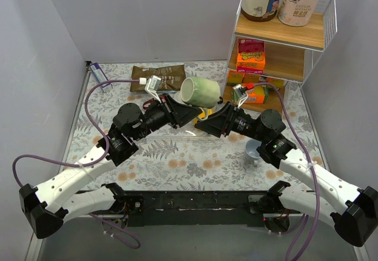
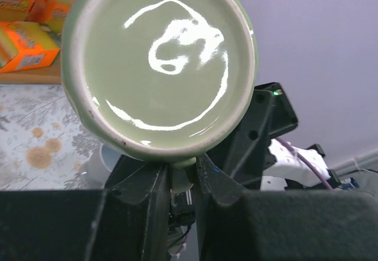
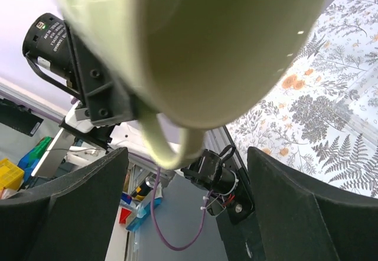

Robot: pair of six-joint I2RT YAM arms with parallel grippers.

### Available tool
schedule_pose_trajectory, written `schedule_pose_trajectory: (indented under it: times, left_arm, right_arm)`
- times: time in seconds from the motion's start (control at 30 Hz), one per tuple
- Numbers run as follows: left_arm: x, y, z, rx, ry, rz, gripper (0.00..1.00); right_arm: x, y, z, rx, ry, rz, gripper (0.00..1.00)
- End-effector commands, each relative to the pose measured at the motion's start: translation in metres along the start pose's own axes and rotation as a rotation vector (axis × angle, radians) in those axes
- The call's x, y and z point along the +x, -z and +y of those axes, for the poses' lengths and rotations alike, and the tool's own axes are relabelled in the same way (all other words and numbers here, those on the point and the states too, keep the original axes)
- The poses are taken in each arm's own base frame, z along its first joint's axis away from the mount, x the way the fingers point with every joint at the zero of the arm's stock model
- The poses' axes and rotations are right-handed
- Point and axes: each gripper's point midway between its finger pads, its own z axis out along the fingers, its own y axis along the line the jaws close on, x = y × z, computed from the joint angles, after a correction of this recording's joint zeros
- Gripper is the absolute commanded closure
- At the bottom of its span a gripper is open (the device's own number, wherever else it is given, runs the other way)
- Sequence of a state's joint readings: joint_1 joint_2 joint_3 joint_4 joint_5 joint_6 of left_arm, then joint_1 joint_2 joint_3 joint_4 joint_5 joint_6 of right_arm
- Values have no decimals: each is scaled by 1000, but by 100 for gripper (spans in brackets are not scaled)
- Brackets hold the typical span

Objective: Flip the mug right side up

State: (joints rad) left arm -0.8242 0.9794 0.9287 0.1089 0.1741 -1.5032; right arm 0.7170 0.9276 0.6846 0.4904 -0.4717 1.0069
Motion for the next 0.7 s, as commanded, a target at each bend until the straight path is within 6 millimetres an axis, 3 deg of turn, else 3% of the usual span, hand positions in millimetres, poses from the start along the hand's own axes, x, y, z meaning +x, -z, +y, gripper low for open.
schedule_pose_trajectory:
  times: [0.0, 0.43, 0.57, 0.67]
  left_arm:
    - [-38, 25, -76, 283, -72, -119, 100]
    - [-32, 34, -95, 396, -102, -94, 100]
    - [-28, 33, -97, 421, -105, -78, 100]
    - [-27, 31, -96, 423, -107, -76, 100]
  right_arm:
    - [-31, -1, 42, -107, 102, -117, 13]
    - [-46, 7, 92, -295, 211, -165, 14]
    - [-46, 8, 98, -326, 198, -167, 19]
    - [-46, 6, 99, -335, 197, -160, 34]
